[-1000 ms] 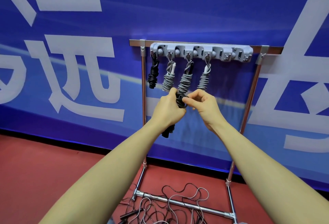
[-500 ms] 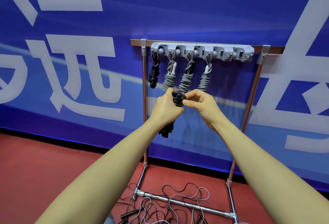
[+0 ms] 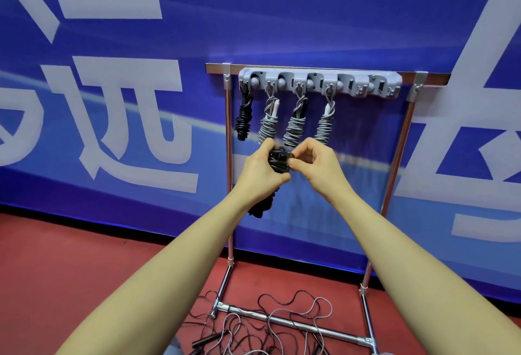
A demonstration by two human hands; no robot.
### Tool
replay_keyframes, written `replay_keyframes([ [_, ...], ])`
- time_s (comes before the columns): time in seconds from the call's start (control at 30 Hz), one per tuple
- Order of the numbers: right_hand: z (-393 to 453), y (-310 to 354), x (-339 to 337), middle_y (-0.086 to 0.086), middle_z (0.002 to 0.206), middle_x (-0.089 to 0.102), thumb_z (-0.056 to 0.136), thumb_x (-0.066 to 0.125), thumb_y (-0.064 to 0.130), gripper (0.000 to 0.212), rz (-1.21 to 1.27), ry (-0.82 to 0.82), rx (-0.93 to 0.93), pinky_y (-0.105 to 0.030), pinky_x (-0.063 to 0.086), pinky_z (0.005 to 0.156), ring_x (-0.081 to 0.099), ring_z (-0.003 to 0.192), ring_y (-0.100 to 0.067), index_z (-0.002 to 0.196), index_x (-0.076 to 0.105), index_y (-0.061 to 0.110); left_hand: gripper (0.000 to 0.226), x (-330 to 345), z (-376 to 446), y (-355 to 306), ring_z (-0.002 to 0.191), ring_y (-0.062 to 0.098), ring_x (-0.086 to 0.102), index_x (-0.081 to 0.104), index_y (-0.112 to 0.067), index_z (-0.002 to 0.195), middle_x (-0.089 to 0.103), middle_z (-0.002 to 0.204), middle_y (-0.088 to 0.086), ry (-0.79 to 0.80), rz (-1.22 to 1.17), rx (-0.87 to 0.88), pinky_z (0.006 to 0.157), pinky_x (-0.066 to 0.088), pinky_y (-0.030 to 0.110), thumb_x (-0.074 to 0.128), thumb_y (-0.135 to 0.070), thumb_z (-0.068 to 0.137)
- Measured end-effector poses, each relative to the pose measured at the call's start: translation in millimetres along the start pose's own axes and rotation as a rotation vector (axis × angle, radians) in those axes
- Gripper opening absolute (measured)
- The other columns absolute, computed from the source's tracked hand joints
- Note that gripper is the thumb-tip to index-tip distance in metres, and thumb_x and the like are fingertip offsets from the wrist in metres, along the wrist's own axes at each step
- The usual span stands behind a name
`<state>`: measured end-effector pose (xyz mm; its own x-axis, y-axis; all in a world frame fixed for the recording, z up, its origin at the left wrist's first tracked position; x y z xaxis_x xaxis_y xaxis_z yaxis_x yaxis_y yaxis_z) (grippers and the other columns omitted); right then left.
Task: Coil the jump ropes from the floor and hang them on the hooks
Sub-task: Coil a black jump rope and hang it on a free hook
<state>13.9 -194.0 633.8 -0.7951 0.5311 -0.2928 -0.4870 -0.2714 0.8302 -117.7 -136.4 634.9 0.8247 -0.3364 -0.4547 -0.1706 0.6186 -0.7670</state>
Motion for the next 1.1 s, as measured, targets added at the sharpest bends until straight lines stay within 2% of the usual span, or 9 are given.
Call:
replay_keyframes([
  [0.2, -0.6, -0.5, 4.4, 0.002, 0.067, 0.055, 0.082, 0.066, 0.002, 0.023, -0.064, -0.026, -0.010, -0.023, 0.038, 0.060, 0.045, 0.061, -0.011, 0.071, 0.052, 0.018, 0.027, -3.5, -2.4, -1.1, 0.062, 0.030, 0.062, 0.041, -0.010, 0.097, 0.059, 0.073, 0.008, 0.053, 0.042, 0.020, 0.051, 0.051, 0.035, 0.057, -0.005, 0.077],
  [0.3, -1.7, -1.5, 7.4, -0.008, 0.069, 0.058, 0.082, 0.067, 0.005, 0.019, -0.056, -0.026, -0.024, -0.029, 0.040, 0.061, 0.047, 0.064, -0.015, 0.073, 0.052, 0.014, 0.016, -6.4, -4.9, -1.5, 0.056, 0.028, 0.056, 0.040, -0.006, 0.092, 0.055, 0.071, 0.009, 0.066, -0.079, 0.008, 0.047, 0.047, 0.028, 0.045, -0.016, 0.082],
  [0.37, -1.8, -0.7, 9.4, -0.009, 0.071, 0.058, 0.083, 0.067, 0.007, 0.019, -0.053, -0.022, -0.028, -0.032, 0.040, 0.062, 0.046, 0.065, -0.017, 0.074, 0.051, 0.014, 0.007, -6.0, -5.2, -2.3, 0.055, 0.028, 0.052, 0.038, -0.007, 0.086, 0.055, 0.071, 0.009, 0.033, -0.184, -0.024, 0.048, 0.046, 0.029, 0.038, -0.013, 0.089],
  [0.53, 1.8, 2.5, 9.8, -0.018, 0.077, 0.064, 0.082, 0.069, 0.008, 0.015, -0.028, -0.026, -0.034, -0.043, 0.048, 0.067, 0.054, 0.069, -0.031, 0.077, 0.054, 0.007, 0.023, -2.0, -6.8, -3.0, 0.052, 0.026, 0.055, 0.041, -0.005, 0.085, 0.064, 0.078, 0.011, -0.069, -0.260, -0.072, 0.049, 0.046, 0.034, 0.046, -0.023, 0.097],
  [0.63, 2.0, 5.4, 9.1, -0.019, 0.075, 0.063, 0.081, 0.071, 0.006, 0.017, 0.020, -0.046, -0.018, -0.036, 0.045, 0.064, 0.052, 0.068, -0.023, 0.079, 0.055, -0.001, 0.022, -1.9, -5.2, -1.6, 0.053, 0.025, 0.055, 0.040, -0.001, 0.089, 0.065, 0.075, 0.010, -0.074, -0.278, -0.061, 0.052, 0.049, 0.038, 0.052, -0.020, 0.094],
  [0.73, -0.1, 8.5, 9.3, -0.009, 0.070, 0.059, 0.079, 0.069, 0.000, 0.014, 0.054, -0.081, 0.002, -0.023, 0.042, 0.060, 0.050, 0.068, -0.018, 0.077, 0.055, -0.002, 0.023, 0.1, -6.4, -2.2, 0.054, 0.025, 0.054, 0.037, -0.004, 0.089, 0.064, 0.076, 0.012, -0.084, -0.295, -0.060, 0.046, 0.046, 0.028, 0.057, -0.017, 0.091],
  [0.83, -0.5, 6.2, 11.0, -0.006, 0.069, 0.058, 0.078, 0.066, -0.005, 0.018, 0.074, -0.113, 0.022, -0.019, 0.043, 0.058, 0.050, 0.068, -0.017, 0.071, 0.053, 0.006, 0.025, 2.5, -6.4, -1.5, 0.055, 0.024, 0.053, 0.036, -0.007, 0.089, 0.061, 0.079, 0.017, -0.075, -0.296, -0.077, 0.044, 0.041, 0.024, 0.059, -0.018, 0.090],
  [1.0, -2.0, -1.4, 10.0, -0.006, 0.070, 0.059, 0.076, 0.063, -0.010, 0.024, 0.114, -0.137, 0.026, -0.029, 0.047, 0.065, 0.053, 0.070, -0.017, 0.069, 0.052, 0.010, 0.024, 2.8, -2.8, 0.5, 0.058, 0.023, 0.049, 0.037, -0.013, 0.090, 0.056, 0.075, 0.017, -0.011, -0.191, -0.069, 0.048, 0.043, 0.035, 0.058, -0.022, 0.087],
  [1.1, -2.6, 2.0, 7.6, -0.004, 0.069, 0.060, 0.076, 0.060, -0.013, 0.025, 0.144, -0.083, 0.014, -0.017, 0.043, 0.058, 0.053, 0.063, -0.009, 0.070, 0.054, 0.010, 0.023, 5.3, -4.9, 2.0, 0.062, 0.032, 0.052, 0.037, -0.017, 0.088, 0.057, 0.071, 0.011, -0.081, -0.072, -0.014, 0.054, 0.048, 0.046, 0.058, -0.027, 0.086],
])
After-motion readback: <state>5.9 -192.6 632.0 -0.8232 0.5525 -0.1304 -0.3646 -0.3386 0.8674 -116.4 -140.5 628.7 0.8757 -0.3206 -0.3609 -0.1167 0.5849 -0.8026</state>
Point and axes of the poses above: each hand's wrist, its own z-axis towards the middle knuckle, its own x-axis out of the palm, y = z × x, the point moved 1 cm from there along z, towards the middle knuckle
